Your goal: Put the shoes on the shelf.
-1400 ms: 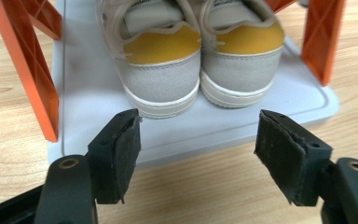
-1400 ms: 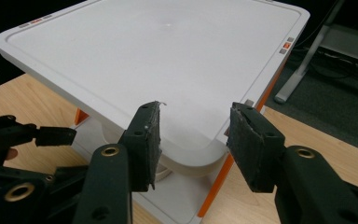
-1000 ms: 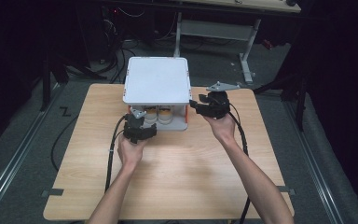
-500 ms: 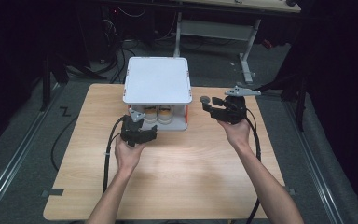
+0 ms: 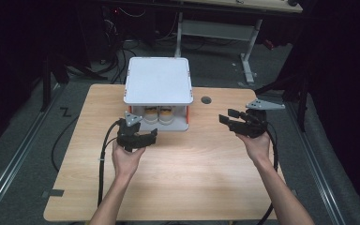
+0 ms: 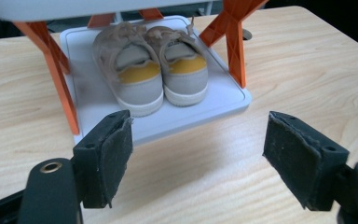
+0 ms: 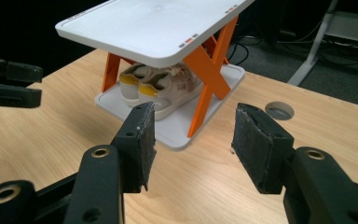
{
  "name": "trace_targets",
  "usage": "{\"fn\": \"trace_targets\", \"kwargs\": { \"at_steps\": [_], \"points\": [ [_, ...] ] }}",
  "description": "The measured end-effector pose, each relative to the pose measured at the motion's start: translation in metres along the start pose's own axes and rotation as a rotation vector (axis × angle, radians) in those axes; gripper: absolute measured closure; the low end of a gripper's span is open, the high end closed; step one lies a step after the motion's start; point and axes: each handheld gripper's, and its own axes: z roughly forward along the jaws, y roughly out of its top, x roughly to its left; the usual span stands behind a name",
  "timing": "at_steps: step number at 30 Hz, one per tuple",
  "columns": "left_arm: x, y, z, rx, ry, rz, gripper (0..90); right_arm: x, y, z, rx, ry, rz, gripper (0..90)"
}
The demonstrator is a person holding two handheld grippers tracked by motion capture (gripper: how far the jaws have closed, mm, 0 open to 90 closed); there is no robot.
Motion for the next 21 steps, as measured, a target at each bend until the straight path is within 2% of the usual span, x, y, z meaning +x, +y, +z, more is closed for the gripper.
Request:
{"fn": "trace_targets", "kwargs": {
  "at_steps": [4, 9, 21],
  "points": [
    [0.002, -0.006, -0.009, -0.002, -0.004, -0.006, 23.8, -0.003, -0.011, -0.011, -0.015, 0.001, -0.001, 49.1],
    [0.005, -0.011, -0.018, -0.008, -0.015, -0.016, 23.8, -0.005, -0.022, -0.018, -0.021, 0.007, 0.025, 49.2],
    [0.004, -0.022, -0.034, -0.004, -0.015, 0.006, 22.8, 0.001, -0.045, -0.035, -0.023, 0.016, 0.026, 49.5]
  ]
}}
